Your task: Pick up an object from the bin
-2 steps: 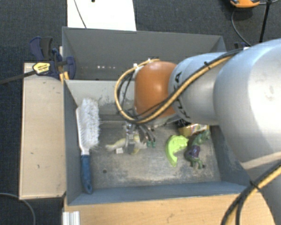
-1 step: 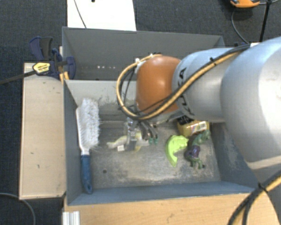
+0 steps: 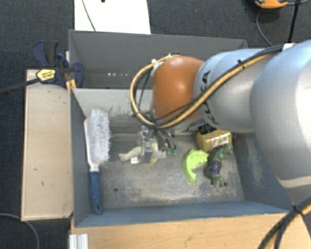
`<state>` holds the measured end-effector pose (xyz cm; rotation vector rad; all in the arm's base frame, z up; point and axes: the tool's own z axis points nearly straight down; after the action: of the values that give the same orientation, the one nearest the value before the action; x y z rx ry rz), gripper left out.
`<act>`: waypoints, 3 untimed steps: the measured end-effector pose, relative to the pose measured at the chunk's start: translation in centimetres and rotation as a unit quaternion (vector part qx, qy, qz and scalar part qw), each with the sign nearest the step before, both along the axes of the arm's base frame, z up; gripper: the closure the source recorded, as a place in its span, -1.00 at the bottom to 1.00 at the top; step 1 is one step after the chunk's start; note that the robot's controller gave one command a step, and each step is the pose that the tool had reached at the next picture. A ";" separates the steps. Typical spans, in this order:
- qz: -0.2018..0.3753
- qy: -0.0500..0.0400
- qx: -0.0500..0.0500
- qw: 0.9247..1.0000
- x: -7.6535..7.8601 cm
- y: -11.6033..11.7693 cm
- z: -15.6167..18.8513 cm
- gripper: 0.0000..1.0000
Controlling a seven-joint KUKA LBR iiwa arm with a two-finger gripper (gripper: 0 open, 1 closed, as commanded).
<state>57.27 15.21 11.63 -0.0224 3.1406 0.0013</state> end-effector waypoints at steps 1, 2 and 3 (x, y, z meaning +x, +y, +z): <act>0.000 -0.001 0.000 1.000 0.0 0.0 1.4 1.00; 0.000 -0.002 0.001 1.000 0.1 0.0 2.6 1.00; -0.001 -0.002 0.001 1.000 0.1 0.0 3.2 1.00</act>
Offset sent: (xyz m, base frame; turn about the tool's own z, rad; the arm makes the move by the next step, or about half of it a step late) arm 0.0002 0.0000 0.0382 0.0000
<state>57.40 15.23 14.83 -0.0208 3.1358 0.0030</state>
